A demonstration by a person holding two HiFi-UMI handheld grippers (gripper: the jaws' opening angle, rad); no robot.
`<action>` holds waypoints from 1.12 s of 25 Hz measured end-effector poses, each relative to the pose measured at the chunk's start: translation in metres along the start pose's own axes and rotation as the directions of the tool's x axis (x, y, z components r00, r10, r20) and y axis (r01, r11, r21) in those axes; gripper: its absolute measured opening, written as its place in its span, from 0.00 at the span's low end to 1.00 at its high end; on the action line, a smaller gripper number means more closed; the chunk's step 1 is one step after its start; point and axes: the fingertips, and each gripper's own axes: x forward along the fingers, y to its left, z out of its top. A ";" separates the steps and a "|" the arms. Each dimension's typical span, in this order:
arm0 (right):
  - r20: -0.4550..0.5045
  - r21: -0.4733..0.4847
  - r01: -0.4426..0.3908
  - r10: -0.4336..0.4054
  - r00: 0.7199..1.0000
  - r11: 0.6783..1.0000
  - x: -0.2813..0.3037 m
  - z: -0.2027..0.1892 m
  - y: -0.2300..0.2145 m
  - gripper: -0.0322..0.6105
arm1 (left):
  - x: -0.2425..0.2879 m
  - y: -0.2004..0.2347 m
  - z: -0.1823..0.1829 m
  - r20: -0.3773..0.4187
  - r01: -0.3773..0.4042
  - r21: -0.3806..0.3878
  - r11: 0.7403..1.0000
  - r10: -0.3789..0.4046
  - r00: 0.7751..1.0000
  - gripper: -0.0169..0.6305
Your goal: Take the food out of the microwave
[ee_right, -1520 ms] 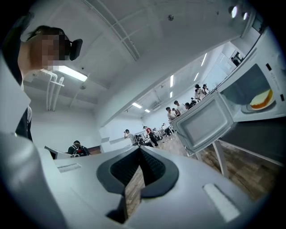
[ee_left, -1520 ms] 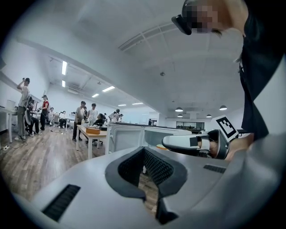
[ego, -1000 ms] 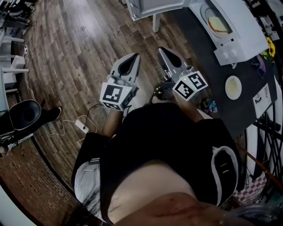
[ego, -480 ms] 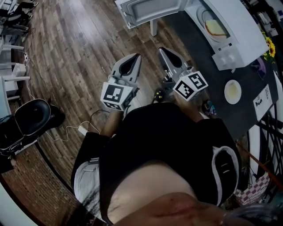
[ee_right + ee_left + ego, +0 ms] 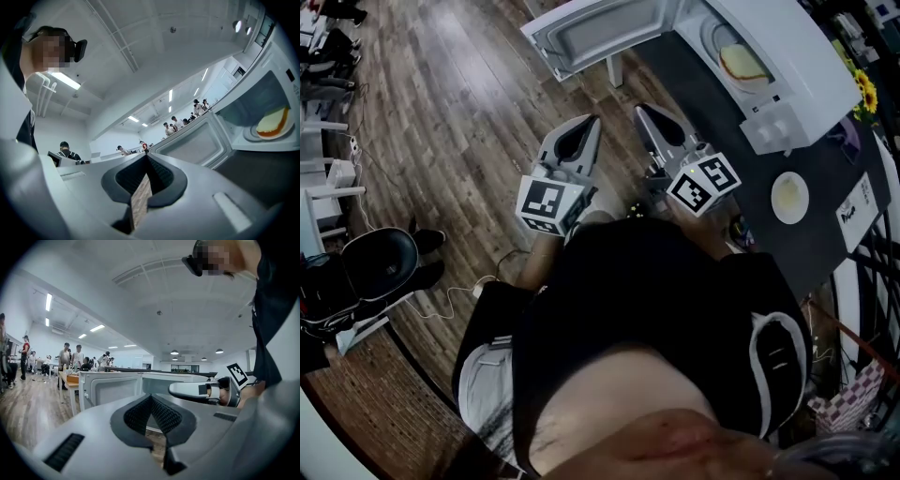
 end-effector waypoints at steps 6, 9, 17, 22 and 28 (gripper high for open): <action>0.035 -0.009 0.084 -0.083 0.996 0.996 -0.011 0.006 -0.011 0.05 | 0.017 -0.005 0.003 -0.006 0.091 0.008 0.996 -0.091 0.996 0.04; 0.066 -0.017 0.134 -0.132 0.989 0.991 -0.014 0.010 -0.010 0.05 | 0.027 -0.007 0.006 -0.022 0.153 0.045 0.987 -0.152 0.988 0.04; 0.141 -0.010 0.277 -0.272 0.952 0.961 -0.022 0.013 -0.008 0.05 | 0.045 -0.019 0.010 -0.047 0.350 0.060 0.935 -0.347 0.937 0.04; 0.178 -0.007 0.377 -0.369 0.912 0.926 -0.034 0.012 -0.010 0.05 | 0.055 -0.031 0.007 -0.056 0.460 0.039 0.887 -0.457 0.888 0.04; 0.223 -0.008 0.469 -0.456 0.861 0.883 -0.046 0.012 -0.006 0.05 | 0.058 -0.048 0.007 -0.053 0.571 0.040 0.820 -0.569 0.820 0.04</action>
